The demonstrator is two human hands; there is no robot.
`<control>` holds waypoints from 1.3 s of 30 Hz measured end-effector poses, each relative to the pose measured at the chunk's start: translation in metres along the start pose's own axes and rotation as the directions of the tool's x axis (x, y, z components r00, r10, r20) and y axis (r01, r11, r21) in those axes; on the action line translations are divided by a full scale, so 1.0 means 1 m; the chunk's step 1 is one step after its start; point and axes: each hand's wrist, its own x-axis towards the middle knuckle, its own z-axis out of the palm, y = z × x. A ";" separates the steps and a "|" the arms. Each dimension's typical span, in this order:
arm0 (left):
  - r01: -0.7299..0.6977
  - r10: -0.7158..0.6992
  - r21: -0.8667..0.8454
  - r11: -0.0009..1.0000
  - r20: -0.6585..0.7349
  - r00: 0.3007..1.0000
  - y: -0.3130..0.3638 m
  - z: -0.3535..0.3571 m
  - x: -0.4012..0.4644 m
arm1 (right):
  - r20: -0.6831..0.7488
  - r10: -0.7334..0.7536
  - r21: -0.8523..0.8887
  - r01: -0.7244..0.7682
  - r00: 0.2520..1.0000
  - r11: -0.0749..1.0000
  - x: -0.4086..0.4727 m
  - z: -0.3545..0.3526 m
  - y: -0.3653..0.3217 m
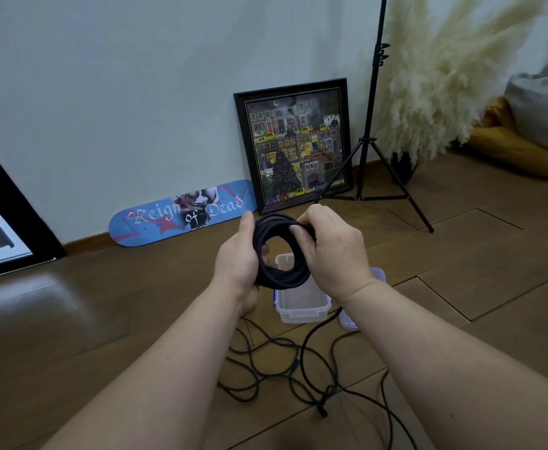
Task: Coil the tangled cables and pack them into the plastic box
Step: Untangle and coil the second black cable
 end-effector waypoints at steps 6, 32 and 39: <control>-0.029 0.029 -0.028 0.999 -0.028 0.999 0.000 0.005 -0.004 | -0.020 0.102 -0.037 -0.102 0.995 0.994 0.001 0.002 -0.007; -0.274 0.270 0.153 0.949 0.045 0.962 -0.004 -0.003 0.004 | 0.480 0.522 0.455 -0.709 0.705 0.538 0.018 -0.021 -0.003; -0.261 0.260 0.182 0.948 0.031 0.965 -0.004 -0.004 0.007 | 0.564 0.442 0.576 -0.716 0.697 0.395 0.026 -0.034 -0.006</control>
